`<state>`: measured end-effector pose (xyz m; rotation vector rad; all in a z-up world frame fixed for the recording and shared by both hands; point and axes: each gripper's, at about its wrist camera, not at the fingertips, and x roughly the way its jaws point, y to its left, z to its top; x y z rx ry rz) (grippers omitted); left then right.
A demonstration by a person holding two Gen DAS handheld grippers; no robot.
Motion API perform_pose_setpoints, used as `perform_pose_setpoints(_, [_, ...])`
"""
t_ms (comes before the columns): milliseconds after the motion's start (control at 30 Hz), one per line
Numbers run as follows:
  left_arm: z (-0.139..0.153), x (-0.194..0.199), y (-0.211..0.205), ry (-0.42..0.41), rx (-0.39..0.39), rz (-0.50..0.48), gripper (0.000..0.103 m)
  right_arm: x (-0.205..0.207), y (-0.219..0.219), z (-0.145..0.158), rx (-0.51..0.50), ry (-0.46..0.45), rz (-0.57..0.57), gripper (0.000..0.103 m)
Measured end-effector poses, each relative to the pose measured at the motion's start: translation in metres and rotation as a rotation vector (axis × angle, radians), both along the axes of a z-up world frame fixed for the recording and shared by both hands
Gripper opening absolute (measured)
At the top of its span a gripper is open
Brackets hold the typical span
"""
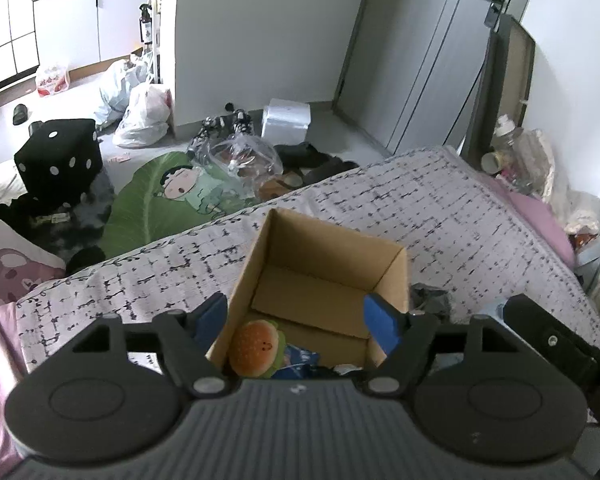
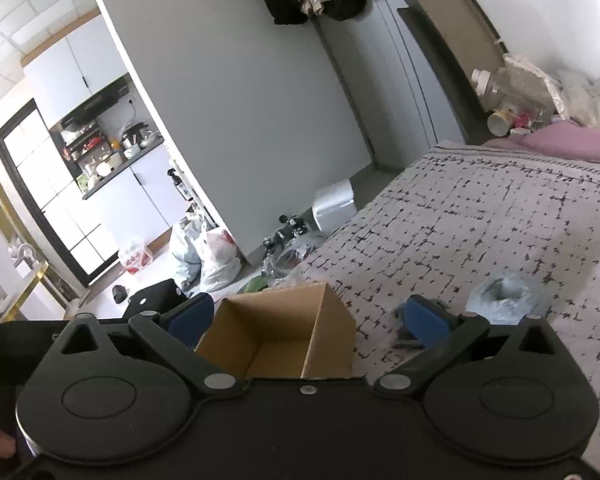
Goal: Organize soft objects
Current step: 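Carry both items over the box and release them inside with both tools, then move both tools back toward the light-blue slipper and grey sock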
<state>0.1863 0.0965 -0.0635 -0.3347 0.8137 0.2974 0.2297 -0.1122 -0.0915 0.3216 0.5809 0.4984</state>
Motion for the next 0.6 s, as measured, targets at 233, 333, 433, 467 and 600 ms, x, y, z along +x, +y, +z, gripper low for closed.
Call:
perform_pose_setpoints(233, [0.013, -0.002, -0.024, -0.042, 0.055, -0.013, 0.08, 0.003, -0.017, 0.011, -0.002, 0.018, -0.008, 0.103])
perform_pose_setpoints(333, [0.016, 0.0, -0.031, -0.043, 0.022, -0.025, 0.08, 0.005, -0.026, 0.015, -0.012, 0.037, -0.035, 0.103])
perform_pose_setpoints(433, [0.018, 0.001, -0.039, -0.04, 0.017, -0.038, 0.08, 0.007, -0.037, 0.018, -0.004, 0.077, -0.051, 0.103])
perform_pose_setpoints(467, [0.018, 0.002, -0.041, -0.035, 0.013, -0.041, 0.08, 0.007, -0.04, 0.019, -0.004, 0.083, -0.057, 0.103])
perform_pose_setpoints(600, [0.016, 0.005, -0.049, -0.009, -0.017, -0.039, 0.08, 0.006, -0.053, 0.024, -0.016, 0.098, -0.063, 0.103])
